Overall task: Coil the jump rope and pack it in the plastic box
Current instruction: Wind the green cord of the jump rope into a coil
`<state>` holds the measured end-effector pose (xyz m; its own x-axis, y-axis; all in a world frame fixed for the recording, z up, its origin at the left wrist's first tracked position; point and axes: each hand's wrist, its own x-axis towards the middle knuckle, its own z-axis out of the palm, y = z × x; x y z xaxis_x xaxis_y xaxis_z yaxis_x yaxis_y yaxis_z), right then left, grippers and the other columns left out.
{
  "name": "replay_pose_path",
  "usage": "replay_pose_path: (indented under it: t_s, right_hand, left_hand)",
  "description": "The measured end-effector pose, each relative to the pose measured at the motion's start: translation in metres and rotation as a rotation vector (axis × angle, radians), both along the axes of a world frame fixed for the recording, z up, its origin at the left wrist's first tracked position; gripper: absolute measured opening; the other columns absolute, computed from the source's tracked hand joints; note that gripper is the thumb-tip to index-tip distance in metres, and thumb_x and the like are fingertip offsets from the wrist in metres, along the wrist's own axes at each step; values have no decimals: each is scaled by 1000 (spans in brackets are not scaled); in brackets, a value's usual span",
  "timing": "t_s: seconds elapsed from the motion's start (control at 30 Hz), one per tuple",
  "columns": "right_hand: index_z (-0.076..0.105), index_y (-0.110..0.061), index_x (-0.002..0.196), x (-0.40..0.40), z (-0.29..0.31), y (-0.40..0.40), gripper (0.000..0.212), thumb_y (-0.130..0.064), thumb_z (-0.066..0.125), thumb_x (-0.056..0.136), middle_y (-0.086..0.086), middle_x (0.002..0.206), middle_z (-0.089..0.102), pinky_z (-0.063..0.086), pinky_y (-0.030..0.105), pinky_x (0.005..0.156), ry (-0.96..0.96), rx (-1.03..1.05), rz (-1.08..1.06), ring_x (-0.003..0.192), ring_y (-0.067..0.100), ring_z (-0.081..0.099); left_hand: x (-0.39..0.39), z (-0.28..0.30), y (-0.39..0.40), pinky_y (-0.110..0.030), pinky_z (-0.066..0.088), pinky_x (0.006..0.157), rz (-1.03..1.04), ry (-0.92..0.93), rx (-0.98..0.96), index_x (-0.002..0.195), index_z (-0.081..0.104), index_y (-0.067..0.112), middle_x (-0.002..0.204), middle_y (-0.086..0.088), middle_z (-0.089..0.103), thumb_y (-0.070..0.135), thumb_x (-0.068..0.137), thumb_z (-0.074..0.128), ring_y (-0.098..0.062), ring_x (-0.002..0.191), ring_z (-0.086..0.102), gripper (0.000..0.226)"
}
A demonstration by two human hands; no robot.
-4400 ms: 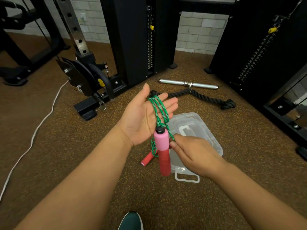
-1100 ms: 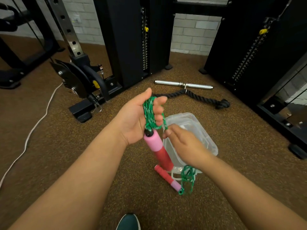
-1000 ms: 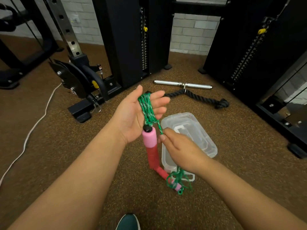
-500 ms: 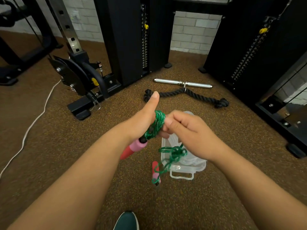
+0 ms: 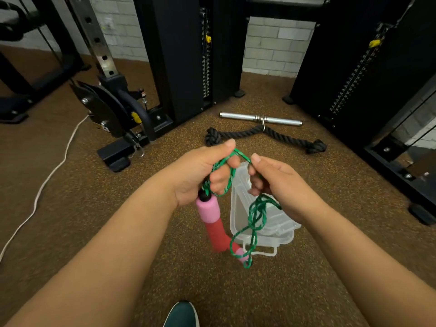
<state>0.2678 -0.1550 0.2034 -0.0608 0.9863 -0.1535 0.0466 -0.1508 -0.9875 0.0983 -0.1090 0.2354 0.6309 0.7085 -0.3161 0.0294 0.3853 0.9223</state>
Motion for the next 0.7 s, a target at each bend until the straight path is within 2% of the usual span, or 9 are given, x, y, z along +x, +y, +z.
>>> replay_pose_path:
  t_s: [0.07, 0.13, 0.17, 0.3, 0.4, 0.47, 0.53, 0.63, 0.7]
  right_hand:
    - [59, -17, 73, 3, 0, -1, 34, -33, 42, 98, 2, 69, 63, 46, 31, 85, 28, -23, 20, 75, 19, 63]
    - [61, -15, 79, 6, -2, -2, 33, -33, 40, 98, 8, 88, 73, 47, 19, 81, 36, -54, 62, 90, 17, 68]
    - [63, -14, 82, 8, -3, -3, 34, -33, 39, 98, 10, 93, 74, 46, 18, 80, 37, -74, 87, 93, 17, 69]
    - [69, -20, 100, 11, -10, -5, 34, -23, 36, 100, 8, 96, 75, 48, 22, 81, 40, -120, 160, 88, 15, 69]
    - [71, -24, 101, 11, -14, -6, 35, -10, 39, 98, 1, 100, 75, 51, 21, 81, 32, -172, 208, 89, 13, 69]
    - [70, -19, 107, 11, -17, -6, 30, -7, 46, 96, 5, 106, 73, 52, 23, 82, -6, -165, 260, 89, 16, 65]
    - [70, -14, 107, 11, -19, -6, 23, -7, 54, 92, 5, 101, 72, 53, 23, 78, 3, -151, 257, 80, 13, 63]
    - [70, -8, 93, 9, -20, -4, 12, -5, 61, 87, -1, 77, 68, 52, 19, 59, 73, -108, 101, 59, 7, 58]
    - [68, -8, 84, 7, -24, -3, 7, -5, 62, 85, 2, 74, 63, 50, 19, 52, 130, -67, -90, 52, 6, 54]
  left_hand:
    - [-3, 2, 4, -20, 34, 42, 57, -78, -59, 66, 50, 18, 35, 9, 33, 42, 96, 41, -7, 33, 31, 40]
    - [-6, 5, 6, -19, 34, 41, 104, -113, -78, 64, 47, 20, 34, 10, 31, 42, 97, 40, -6, 32, 31, 40]
    - [-8, 6, 7, -19, 34, 41, 129, -125, -78, 64, 46, 20, 34, 10, 31, 42, 97, 39, -6, 31, 30, 41]
    - [-12, 9, 11, -19, 31, 40, 245, -174, -66, 63, 43, 21, 32, 10, 30, 42, 98, 36, -5, 31, 29, 42]
    - [-15, 9, 13, -21, 29, 42, 323, -196, -54, 62, 44, 21, 33, 10, 31, 42, 99, 35, -5, 32, 28, 43]
    - [-16, 8, 14, -21, 28, 44, 366, -195, -44, 62, 44, 21, 33, 10, 31, 43, 99, 35, -6, 33, 28, 43]
    - [-16, 8, 15, -21, 29, 43, 401, -190, -35, 63, 44, 21, 34, 10, 31, 43, 99, 36, -6, 33, 29, 43]
    - [-20, 8, 16, -21, 30, 42, 460, -200, -38, 62, 45, 21, 35, 10, 30, 42, 98, 38, -7, 34, 29, 43]
    - [-21, 7, 18, -20, 32, 42, 499, -195, -45, 62, 46, 21, 36, 10, 30, 42, 98, 40, -7, 34, 29, 42]
